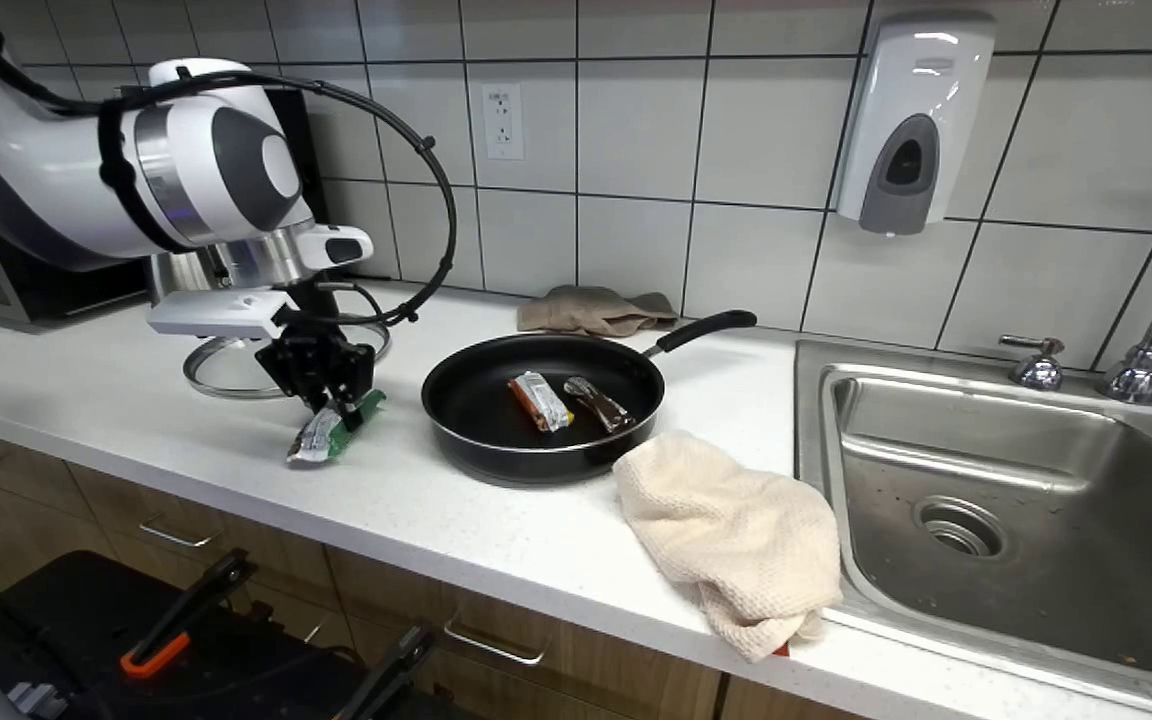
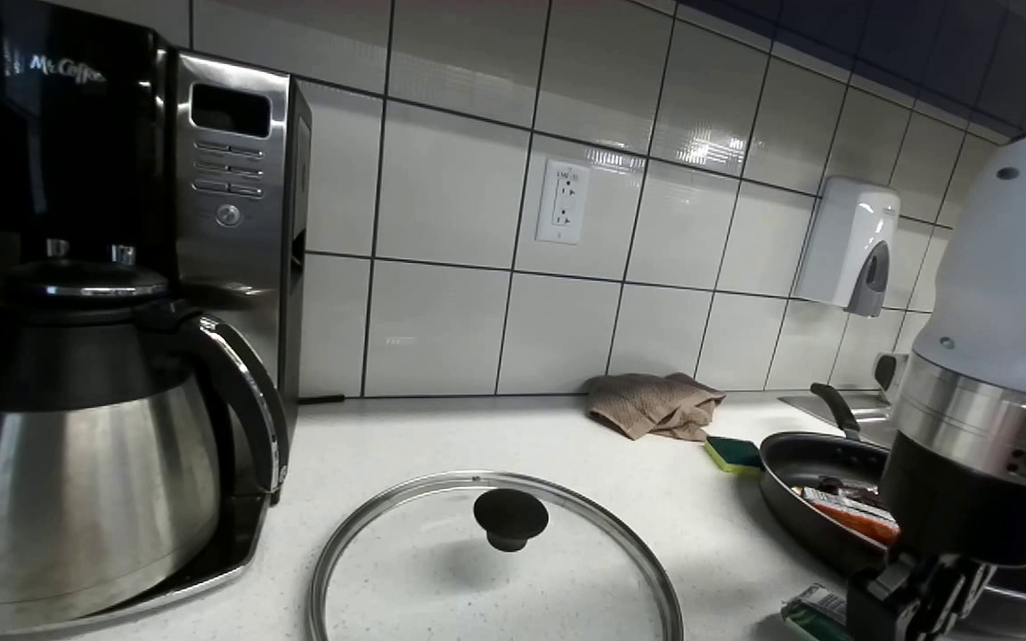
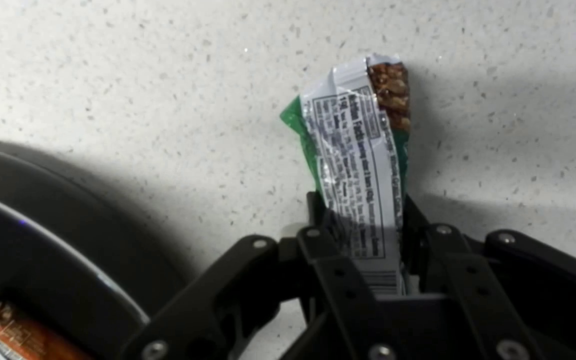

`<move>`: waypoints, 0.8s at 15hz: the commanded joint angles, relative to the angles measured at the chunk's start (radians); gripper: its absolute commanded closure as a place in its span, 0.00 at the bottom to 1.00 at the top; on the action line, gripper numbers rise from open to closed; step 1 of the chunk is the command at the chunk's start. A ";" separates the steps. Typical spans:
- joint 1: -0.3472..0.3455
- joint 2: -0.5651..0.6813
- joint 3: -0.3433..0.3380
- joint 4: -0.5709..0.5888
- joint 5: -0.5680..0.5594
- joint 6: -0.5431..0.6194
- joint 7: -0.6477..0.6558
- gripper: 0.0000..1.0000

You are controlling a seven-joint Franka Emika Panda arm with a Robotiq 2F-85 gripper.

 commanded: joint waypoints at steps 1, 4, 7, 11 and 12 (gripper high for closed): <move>-0.006 -0.082 0.000 0.000 0.020 -0.077 -0.074 0.89; -0.069 -0.135 0.039 -0.013 0.035 -0.129 -0.168 0.89; -0.109 -0.150 0.024 0.001 0.092 -0.161 -0.313 0.89; -0.168 -0.149 -0.002 0.047 0.147 -0.203 -0.515 0.89; -0.184 -0.157 -0.009 0.056 0.140 -0.219 -0.548 0.89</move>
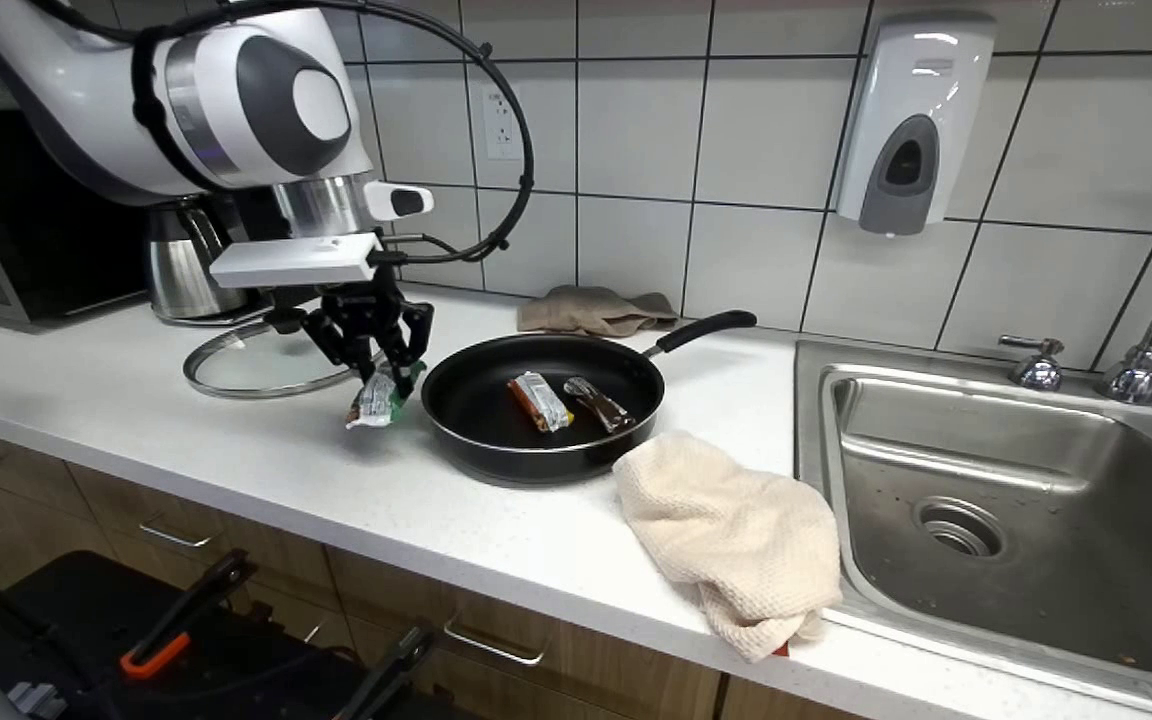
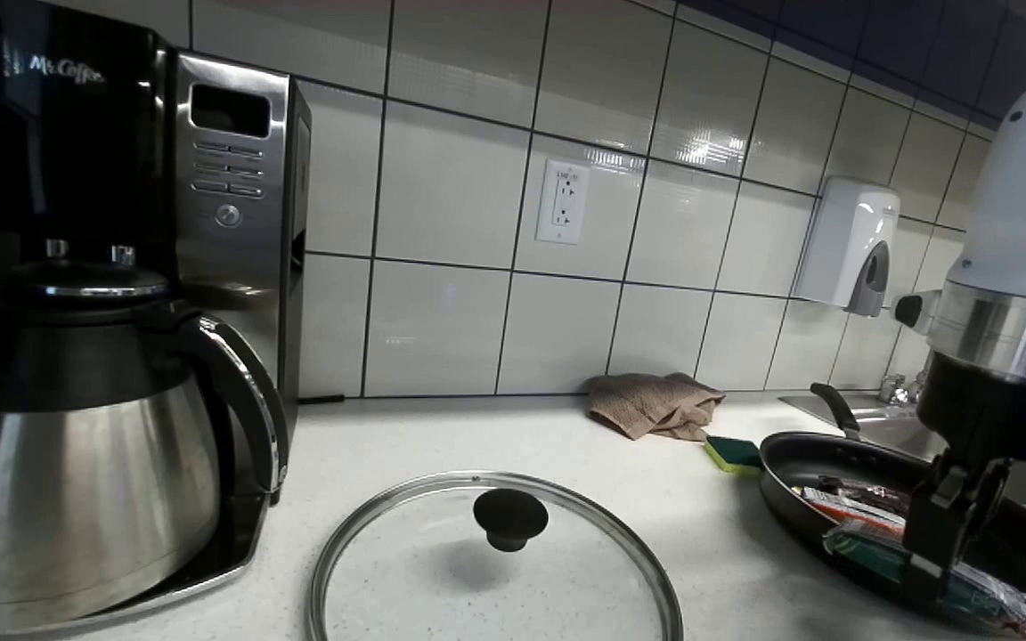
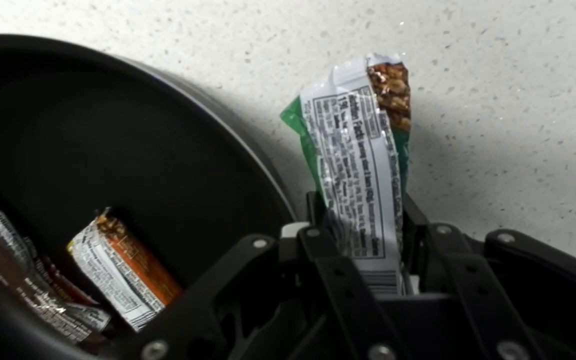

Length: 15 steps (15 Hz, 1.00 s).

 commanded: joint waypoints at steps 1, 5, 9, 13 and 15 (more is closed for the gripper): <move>-0.058 -0.038 -0.010 0.047 0.013 -0.094 -0.147 0.89; -0.094 -0.029 -0.026 0.092 0.000 -0.126 -0.231 0.89; -0.122 0.005 -0.039 0.119 -0.064 -0.108 -0.308 0.89; -0.140 0.057 -0.053 0.140 -0.129 -0.054 -0.374 0.89; -0.147 0.087 -0.059 0.153 -0.147 -0.035 -0.402 0.89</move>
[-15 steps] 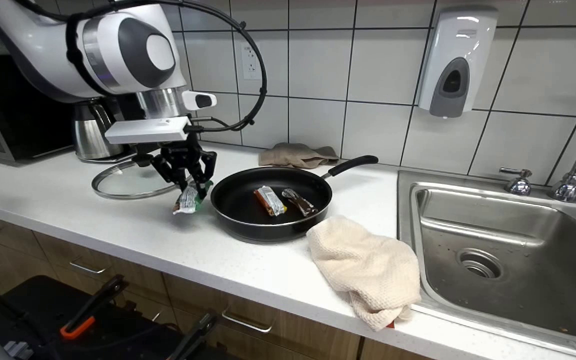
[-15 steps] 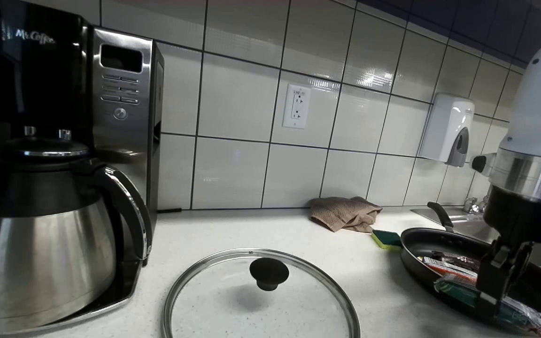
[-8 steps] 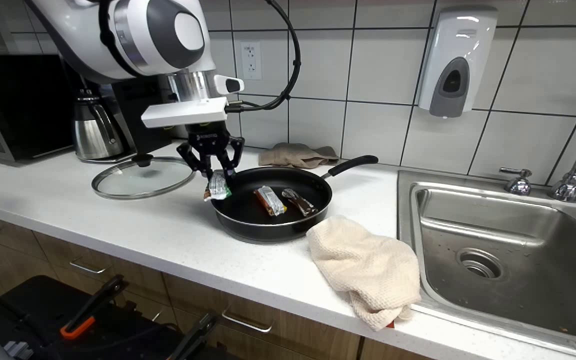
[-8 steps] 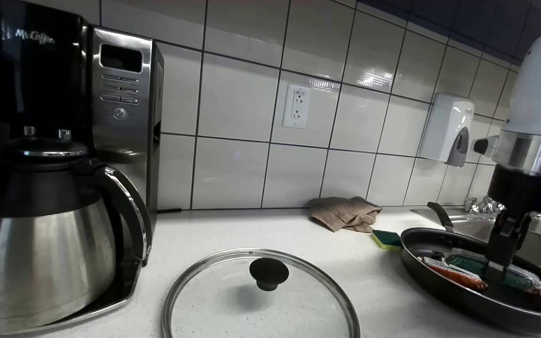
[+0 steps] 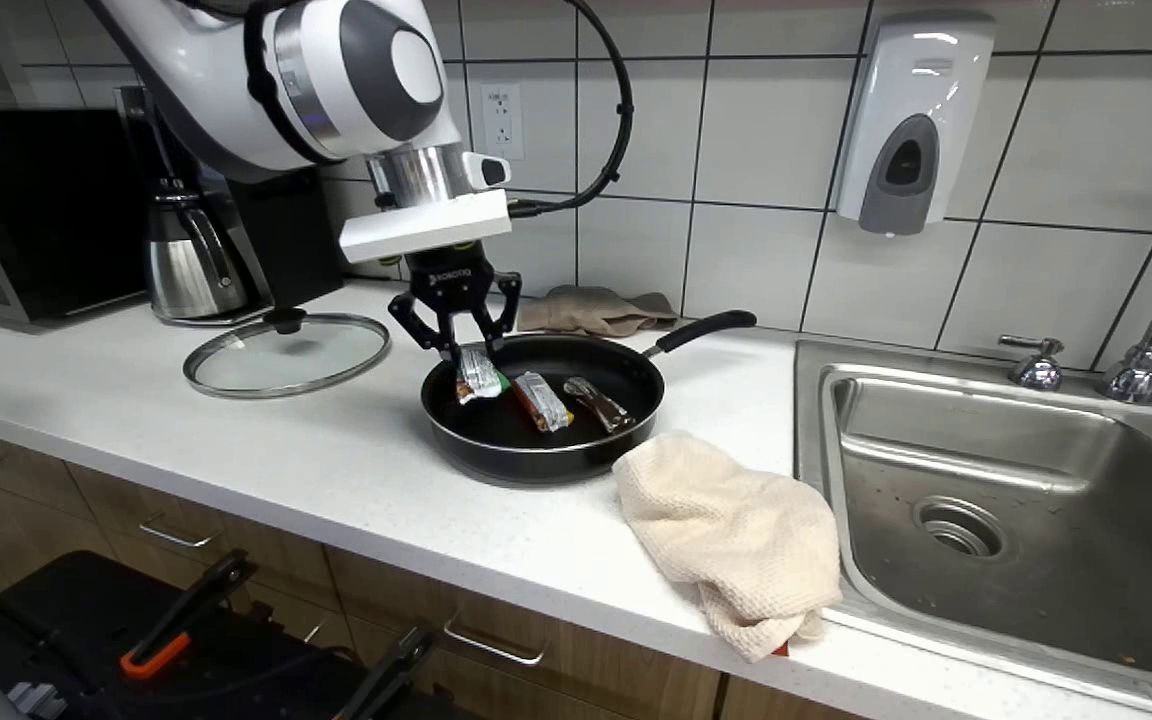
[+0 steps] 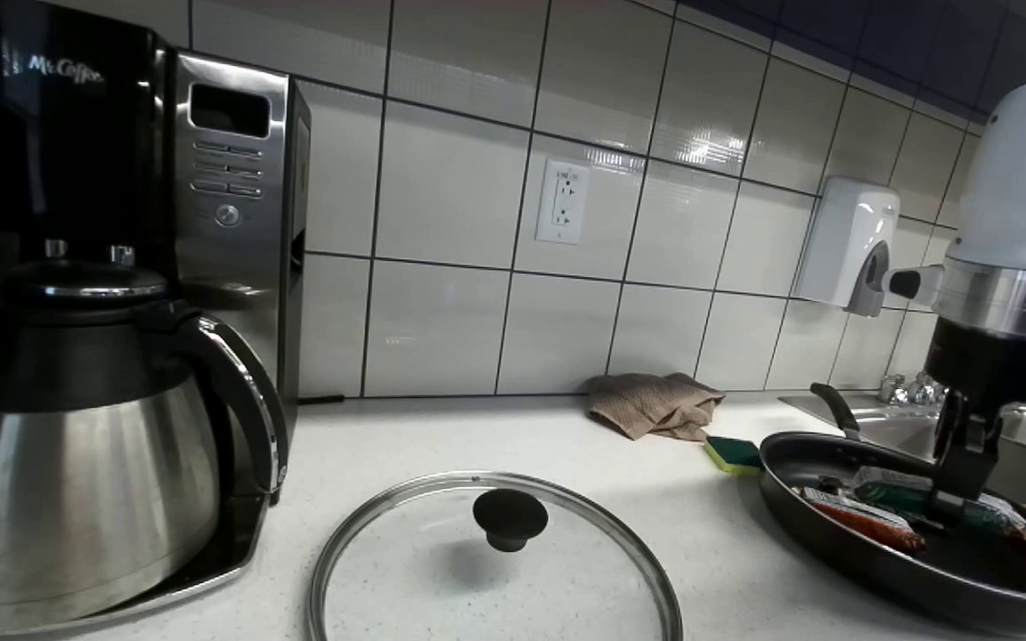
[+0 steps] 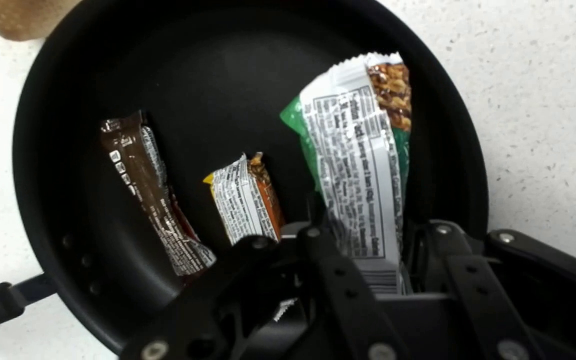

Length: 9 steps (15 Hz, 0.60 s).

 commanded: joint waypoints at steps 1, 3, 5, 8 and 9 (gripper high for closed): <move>-0.027 0.067 -0.008 0.045 -0.052 0.042 -0.066 0.89; -0.034 0.122 -0.012 0.068 -0.066 0.086 -0.074 0.89; -0.034 0.168 -0.017 0.089 -0.079 0.118 -0.064 0.89; -0.033 0.221 -0.020 0.107 -0.077 0.161 -0.057 0.89; -0.033 0.231 -0.021 0.108 -0.071 0.172 -0.054 0.89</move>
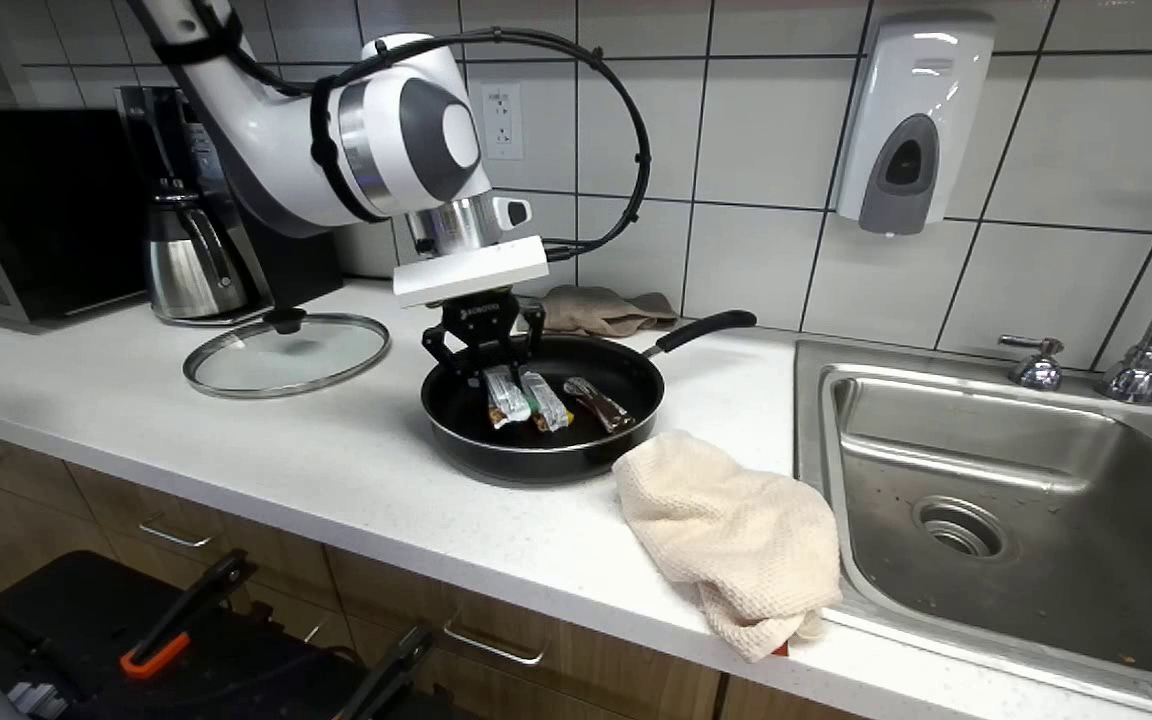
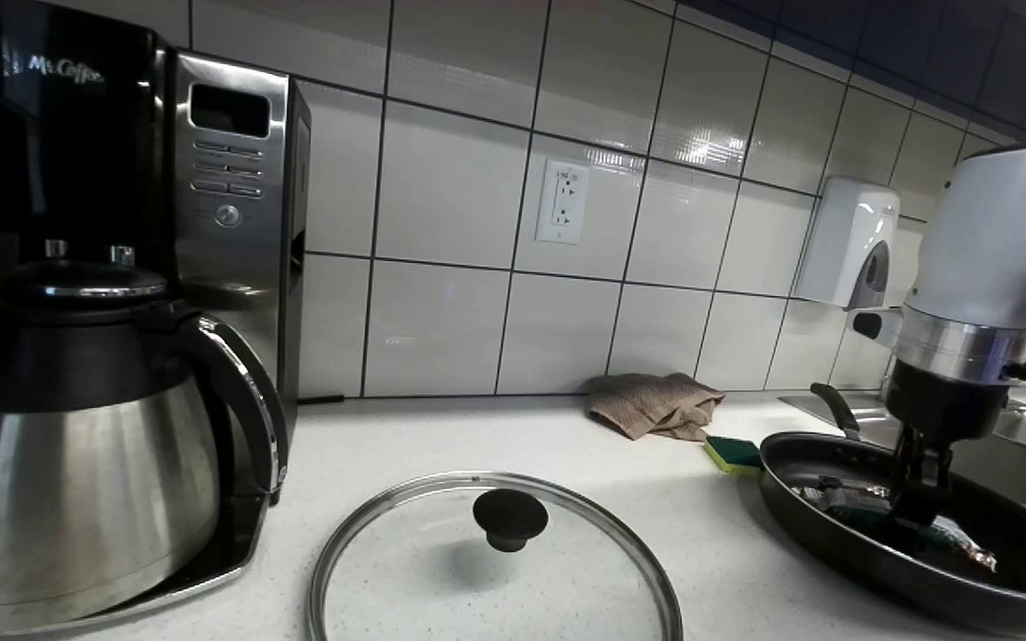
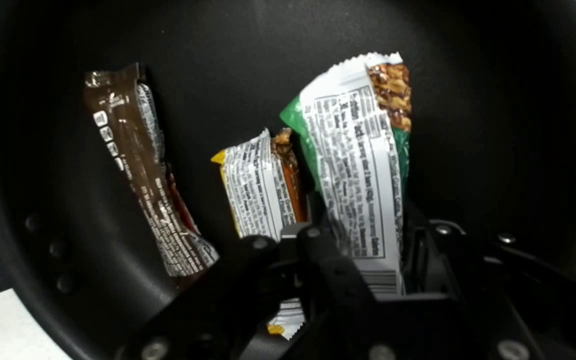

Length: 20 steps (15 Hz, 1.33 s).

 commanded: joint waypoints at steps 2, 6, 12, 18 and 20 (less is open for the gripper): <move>-0.008 0.048 -0.005 0.029 -0.023 0.050 0.002 0.39; 0.003 -0.009 -0.010 0.016 -0.031 0.026 0.032 0.17; 0.048 -0.103 0.026 0.011 -0.049 -0.034 0.068 0.00; 0.089 -0.127 0.093 0.041 -0.022 -0.049 0.035 0.00; 0.078 -0.106 0.086 0.028 -0.030 -0.009 0.044 0.00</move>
